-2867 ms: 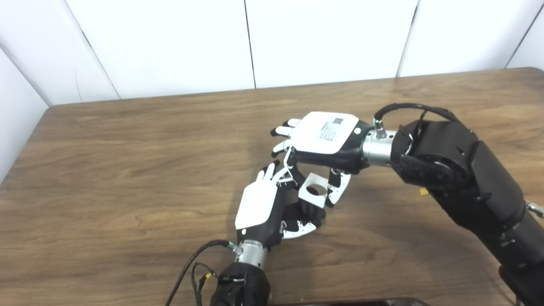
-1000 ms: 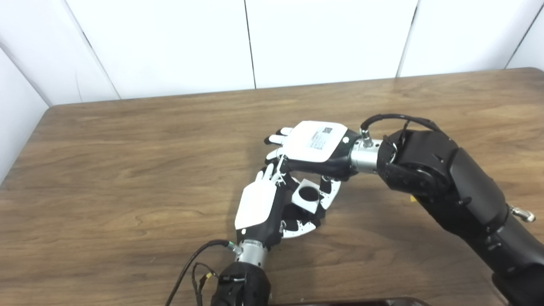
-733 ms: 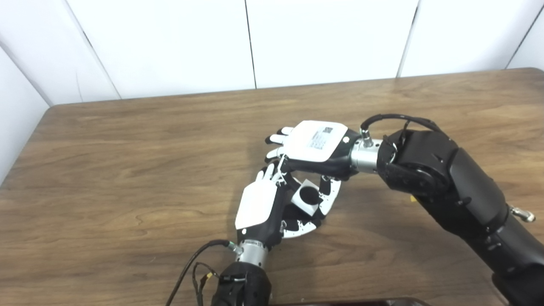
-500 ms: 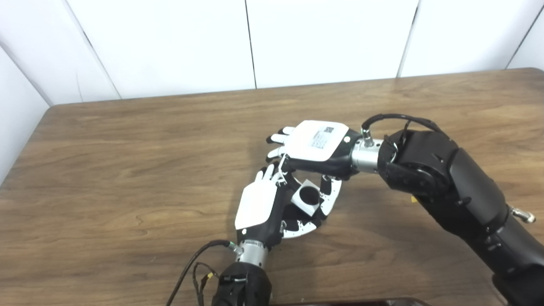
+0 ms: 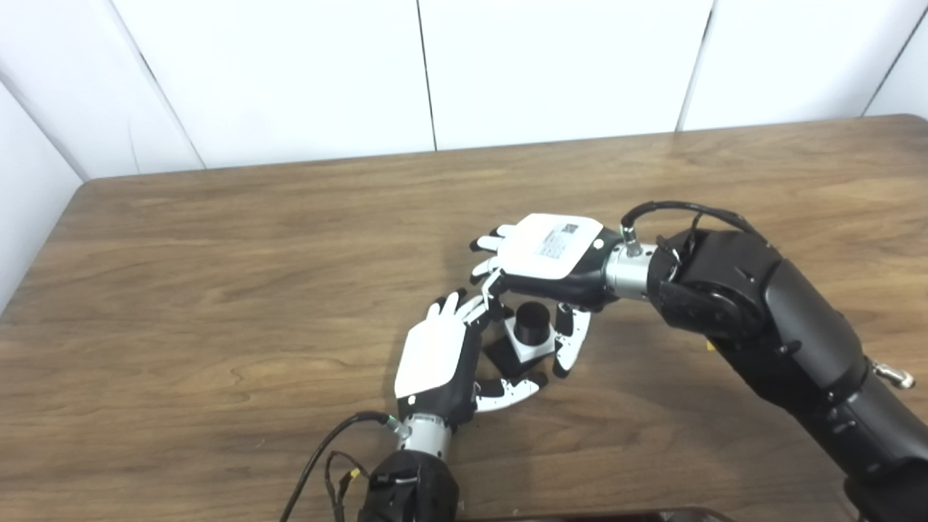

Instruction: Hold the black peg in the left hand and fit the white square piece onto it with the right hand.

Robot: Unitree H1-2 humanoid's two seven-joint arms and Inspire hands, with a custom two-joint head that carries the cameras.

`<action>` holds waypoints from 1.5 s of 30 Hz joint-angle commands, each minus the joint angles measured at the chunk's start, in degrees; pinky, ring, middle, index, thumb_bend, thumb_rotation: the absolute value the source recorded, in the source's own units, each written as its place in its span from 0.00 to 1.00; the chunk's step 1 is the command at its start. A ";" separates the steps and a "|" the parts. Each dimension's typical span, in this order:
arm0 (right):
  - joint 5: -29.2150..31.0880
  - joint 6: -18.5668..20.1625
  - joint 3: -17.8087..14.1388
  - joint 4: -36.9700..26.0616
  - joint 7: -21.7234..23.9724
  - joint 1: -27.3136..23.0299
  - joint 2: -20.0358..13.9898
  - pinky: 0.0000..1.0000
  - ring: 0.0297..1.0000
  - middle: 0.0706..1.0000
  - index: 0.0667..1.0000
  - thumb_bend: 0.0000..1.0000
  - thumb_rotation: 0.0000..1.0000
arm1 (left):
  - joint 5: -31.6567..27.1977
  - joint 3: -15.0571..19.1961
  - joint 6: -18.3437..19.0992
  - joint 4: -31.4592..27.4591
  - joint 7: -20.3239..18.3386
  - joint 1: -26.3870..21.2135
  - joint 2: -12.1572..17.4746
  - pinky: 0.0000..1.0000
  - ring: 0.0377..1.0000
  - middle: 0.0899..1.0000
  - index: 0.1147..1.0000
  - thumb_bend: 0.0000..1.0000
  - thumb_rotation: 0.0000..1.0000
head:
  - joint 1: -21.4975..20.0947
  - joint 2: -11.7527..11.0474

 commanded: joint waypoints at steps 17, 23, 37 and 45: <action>2.33 0.36 -4.02 -0.24 -2.09 -2.99 -0.23 0.99 1.00 0.89 0.61 1.00 0.34 | 1.05 0.08 0.72 -0.42 0.30 1.09 -0.24 1.00 0.99 0.91 0.82 0.82 0.30 | 0.16 -0.13; 2.38 0.47 -5.33 -0.29 -2.32 -3.42 -0.37 0.99 1.00 0.89 0.61 1.00 0.37 | 0.64 0.38 -0.02 -0.38 1.35 1.03 -0.29 1.00 0.98 0.91 0.83 0.83 0.30 | 0.18 -0.50; 3.59 0.66 -7.44 0.34 -2.24 -4.14 -1.10 1.00 1.00 0.88 0.60 1.00 0.35 | 1.98 1.44 2.14 -4.30 -1.09 1.10 -0.36 1.00 0.98 0.91 0.83 0.85 0.31 | 0.39 -0.57; 4.36 1.36 -8.28 0.81 -2.02 -4.54 -1.92 1.00 1.00 0.89 0.61 1.00 0.34 | 4.70 2.17 3.93 -7.71 -4.02 0.95 -0.13 0.99 0.98 0.91 0.82 0.87 0.36 | 0.46 -0.75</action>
